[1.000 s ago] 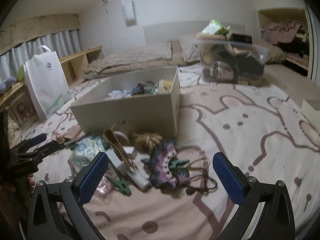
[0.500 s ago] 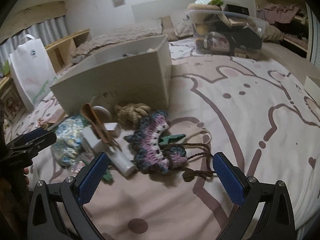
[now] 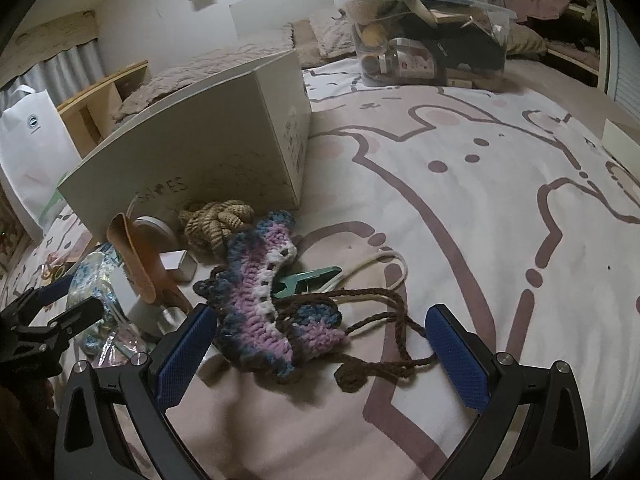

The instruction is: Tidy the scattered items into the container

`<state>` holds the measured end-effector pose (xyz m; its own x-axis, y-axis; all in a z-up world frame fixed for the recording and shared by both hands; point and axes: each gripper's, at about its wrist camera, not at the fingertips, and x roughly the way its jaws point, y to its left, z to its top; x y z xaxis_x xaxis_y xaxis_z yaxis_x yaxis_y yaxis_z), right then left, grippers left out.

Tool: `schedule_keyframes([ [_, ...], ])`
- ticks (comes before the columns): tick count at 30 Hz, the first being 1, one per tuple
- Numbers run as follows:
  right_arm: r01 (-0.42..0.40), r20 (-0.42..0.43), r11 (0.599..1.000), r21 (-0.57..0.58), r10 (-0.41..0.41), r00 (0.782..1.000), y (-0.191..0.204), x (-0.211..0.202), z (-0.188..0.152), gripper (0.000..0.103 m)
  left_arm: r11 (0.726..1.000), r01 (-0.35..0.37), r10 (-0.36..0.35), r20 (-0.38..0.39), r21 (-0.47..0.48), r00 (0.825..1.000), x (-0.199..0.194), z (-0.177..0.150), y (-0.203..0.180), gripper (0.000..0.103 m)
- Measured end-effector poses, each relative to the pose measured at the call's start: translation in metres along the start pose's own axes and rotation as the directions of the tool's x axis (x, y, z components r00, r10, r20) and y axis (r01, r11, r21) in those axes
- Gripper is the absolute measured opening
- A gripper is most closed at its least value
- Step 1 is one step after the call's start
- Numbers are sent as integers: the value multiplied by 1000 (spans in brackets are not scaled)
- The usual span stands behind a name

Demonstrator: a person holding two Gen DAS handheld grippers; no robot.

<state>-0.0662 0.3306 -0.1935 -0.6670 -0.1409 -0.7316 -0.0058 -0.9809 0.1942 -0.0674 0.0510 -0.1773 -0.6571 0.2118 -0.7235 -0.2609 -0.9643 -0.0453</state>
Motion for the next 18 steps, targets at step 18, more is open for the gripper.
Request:
schedule_keyframes([
  [18, 131, 5, 983, -131, -132, 991, 24, 19, -7, 103, 995, -35, 32, 29, 89, 999, 3, -6, -13, 103],
])
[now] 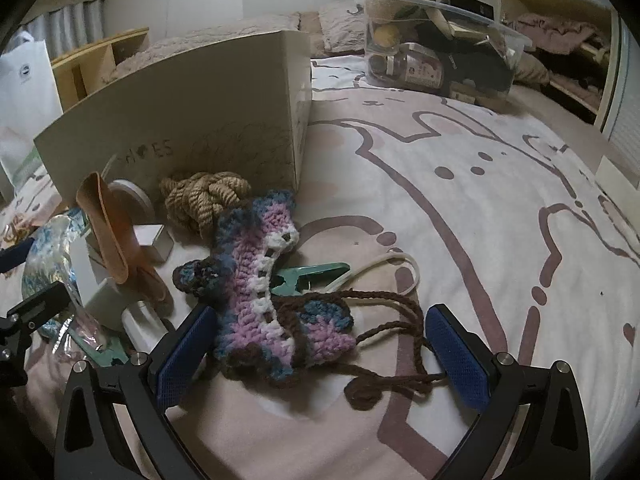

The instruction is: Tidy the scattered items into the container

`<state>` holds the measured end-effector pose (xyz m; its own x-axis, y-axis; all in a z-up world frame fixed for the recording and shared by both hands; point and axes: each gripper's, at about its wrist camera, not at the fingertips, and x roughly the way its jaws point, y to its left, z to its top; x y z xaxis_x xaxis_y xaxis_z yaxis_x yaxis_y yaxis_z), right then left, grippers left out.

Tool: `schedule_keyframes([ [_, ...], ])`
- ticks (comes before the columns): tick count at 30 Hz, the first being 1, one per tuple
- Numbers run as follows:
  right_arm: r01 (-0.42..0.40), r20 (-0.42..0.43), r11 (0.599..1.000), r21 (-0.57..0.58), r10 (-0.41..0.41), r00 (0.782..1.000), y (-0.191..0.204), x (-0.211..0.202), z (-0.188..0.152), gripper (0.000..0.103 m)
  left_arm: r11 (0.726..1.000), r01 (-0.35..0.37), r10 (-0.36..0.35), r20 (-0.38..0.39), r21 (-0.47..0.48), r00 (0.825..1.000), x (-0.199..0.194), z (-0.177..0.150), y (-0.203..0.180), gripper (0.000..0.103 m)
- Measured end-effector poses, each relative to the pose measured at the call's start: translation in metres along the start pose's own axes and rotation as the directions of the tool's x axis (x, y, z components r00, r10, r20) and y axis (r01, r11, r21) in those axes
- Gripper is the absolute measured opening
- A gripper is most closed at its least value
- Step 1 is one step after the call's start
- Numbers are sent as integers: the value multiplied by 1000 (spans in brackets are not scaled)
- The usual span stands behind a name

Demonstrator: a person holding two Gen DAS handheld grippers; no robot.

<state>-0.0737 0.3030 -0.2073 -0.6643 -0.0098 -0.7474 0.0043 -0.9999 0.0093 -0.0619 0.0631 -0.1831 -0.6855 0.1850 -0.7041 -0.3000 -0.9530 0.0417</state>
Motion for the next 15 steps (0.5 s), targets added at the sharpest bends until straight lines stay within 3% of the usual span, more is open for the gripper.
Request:
schedule_keyframes([
  [8, -42, 31, 999, -10, 42, 999, 2, -1, -8, 103, 1000, 0, 0, 17, -15, 1000, -4, -4, 0, 103],
  [15, 5, 43, 1000, 6, -5, 999, 6, -2, -11, 103, 1000, 3, -3, 12, -18, 1000, -5, -9, -8, 103],
])
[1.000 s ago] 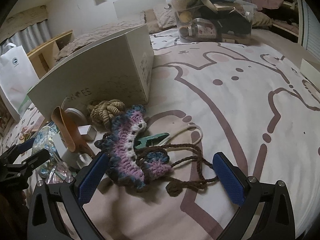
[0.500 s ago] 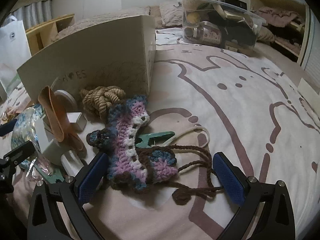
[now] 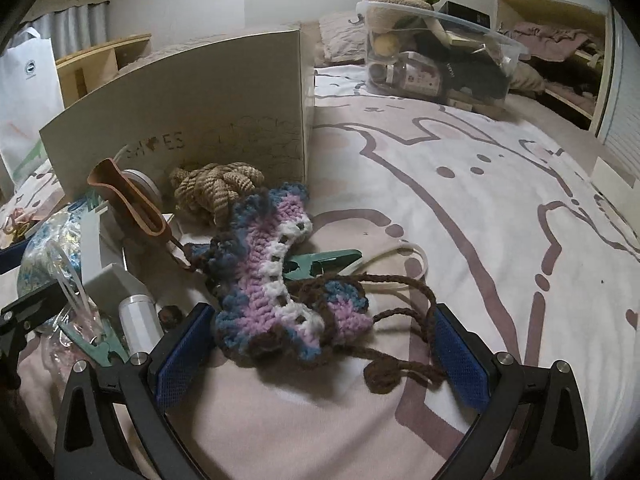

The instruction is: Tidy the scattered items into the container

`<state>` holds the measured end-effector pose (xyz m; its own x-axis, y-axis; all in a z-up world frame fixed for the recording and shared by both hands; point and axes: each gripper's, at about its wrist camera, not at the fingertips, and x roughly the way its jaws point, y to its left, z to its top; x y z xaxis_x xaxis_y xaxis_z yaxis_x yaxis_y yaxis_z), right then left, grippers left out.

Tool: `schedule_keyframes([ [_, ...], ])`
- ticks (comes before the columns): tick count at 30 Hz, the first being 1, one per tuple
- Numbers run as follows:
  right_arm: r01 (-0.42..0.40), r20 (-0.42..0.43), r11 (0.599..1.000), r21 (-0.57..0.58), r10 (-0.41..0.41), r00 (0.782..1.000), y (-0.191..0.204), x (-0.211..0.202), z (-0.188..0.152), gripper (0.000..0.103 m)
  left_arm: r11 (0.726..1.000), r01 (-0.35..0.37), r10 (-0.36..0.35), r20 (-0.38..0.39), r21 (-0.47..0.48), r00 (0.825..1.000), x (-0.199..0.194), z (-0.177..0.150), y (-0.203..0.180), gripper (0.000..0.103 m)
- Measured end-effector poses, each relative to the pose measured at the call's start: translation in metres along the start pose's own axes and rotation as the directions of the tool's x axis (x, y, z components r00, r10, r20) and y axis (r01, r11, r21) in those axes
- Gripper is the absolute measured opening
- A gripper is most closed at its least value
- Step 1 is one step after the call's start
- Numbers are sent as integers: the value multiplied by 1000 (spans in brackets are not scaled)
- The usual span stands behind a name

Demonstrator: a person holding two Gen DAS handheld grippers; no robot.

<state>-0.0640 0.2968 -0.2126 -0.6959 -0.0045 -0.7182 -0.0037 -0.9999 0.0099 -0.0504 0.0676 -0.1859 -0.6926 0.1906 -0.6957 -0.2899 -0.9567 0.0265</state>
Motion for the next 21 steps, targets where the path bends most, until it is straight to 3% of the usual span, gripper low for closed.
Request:
schedule_keyframes([
  [4, -4, 2, 1000, 2, 4, 1000, -1, -1, 0, 103, 1000, -14, 14, -25, 3, 1000, 8, 1, -3, 103],
  [7, -25, 25, 1000, 18, 25, 999, -4, -4, -1, 103, 999, -4, 1, -50, -52, 999, 15, 3, 4, 103],
  [9, -51, 56, 998, 38, 49, 997, -7, -10, -3, 96, 996, 2, -7, -60, -89, 998, 17, 3, 9, 103],
  [14, -85, 78, 995, 47, 81, 994, -6, -12, -3, 59, 989, 4, -14, -62, -149, 998, 14, 0, 17, 103],
  [15, -91, 80, 995, 45, 88, 993, -6, -12, -2, 56, 988, 7, -16, -59, -155, 998, 13, 0, 19, 103],
  [20, -134, 99, 990, 51, 128, 987, -8, -14, -2, 26, 984, 18, -25, -40, -176, 999, 5, -3, 23, 87],
  [21, -143, 103, 988, 53, 137, 985, -8, -15, -2, 25, 985, 21, -27, -37, -172, 999, 4, -4, 23, 85],
])
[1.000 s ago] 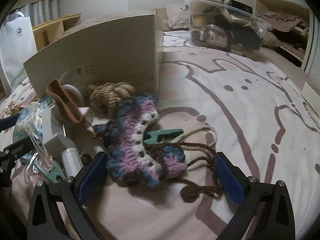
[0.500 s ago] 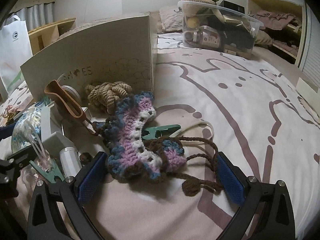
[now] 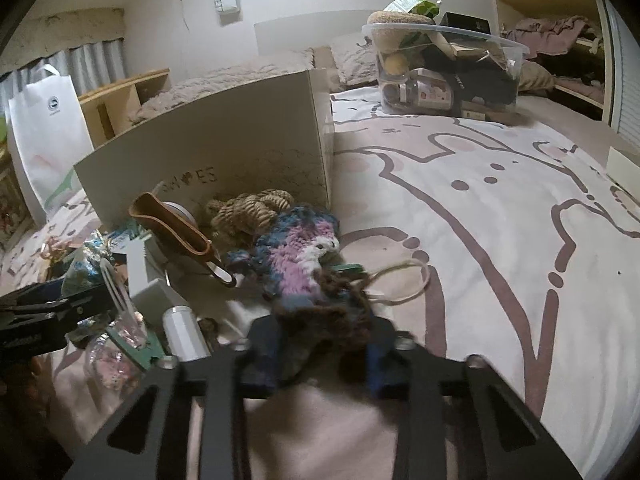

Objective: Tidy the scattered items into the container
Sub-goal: 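Close the left tool on the floral pouch while the right tool grasps the doily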

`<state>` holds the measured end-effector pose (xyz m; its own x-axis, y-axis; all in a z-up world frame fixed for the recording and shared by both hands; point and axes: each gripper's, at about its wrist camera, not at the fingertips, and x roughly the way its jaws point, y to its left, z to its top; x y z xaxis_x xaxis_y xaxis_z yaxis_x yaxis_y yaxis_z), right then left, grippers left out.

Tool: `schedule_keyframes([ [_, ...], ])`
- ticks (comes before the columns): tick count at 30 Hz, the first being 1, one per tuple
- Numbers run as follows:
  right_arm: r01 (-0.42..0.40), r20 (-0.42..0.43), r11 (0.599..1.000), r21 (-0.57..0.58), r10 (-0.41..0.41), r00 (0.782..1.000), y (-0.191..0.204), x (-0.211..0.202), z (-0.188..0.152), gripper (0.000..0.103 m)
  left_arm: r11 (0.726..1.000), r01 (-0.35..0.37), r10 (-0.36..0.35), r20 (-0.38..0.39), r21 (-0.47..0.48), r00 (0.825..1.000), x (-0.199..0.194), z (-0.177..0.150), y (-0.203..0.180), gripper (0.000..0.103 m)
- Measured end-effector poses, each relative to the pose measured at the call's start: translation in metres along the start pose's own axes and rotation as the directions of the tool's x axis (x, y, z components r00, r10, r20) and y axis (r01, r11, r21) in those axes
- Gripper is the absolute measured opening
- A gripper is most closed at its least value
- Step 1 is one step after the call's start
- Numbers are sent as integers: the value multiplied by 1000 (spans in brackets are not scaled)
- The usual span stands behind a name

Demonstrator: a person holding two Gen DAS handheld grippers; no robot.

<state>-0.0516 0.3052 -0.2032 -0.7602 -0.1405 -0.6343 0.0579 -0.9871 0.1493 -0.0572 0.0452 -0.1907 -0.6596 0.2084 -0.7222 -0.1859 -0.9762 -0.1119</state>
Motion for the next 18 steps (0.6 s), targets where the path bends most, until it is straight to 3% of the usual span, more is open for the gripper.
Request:
schedule_keyframes([
  [1, -10, 7, 1000, 1, 10, 1000, 0, -1, 0, 24, 1000, 1, -1, 4, 6, 1000, -2, -1, 0, 81],
  [11, -76, 68, 997, -24, 77, 995, 5, -24, 2, 16, 1000, 0, 0, 37, -2, 999, -12, -1, 5, 79],
  [18, -75, 114, 997, -8, 76, 991, 1, -47, 5, 16, 999, 8, -6, 51, -35, 999, -20, -1, 14, 78],
])
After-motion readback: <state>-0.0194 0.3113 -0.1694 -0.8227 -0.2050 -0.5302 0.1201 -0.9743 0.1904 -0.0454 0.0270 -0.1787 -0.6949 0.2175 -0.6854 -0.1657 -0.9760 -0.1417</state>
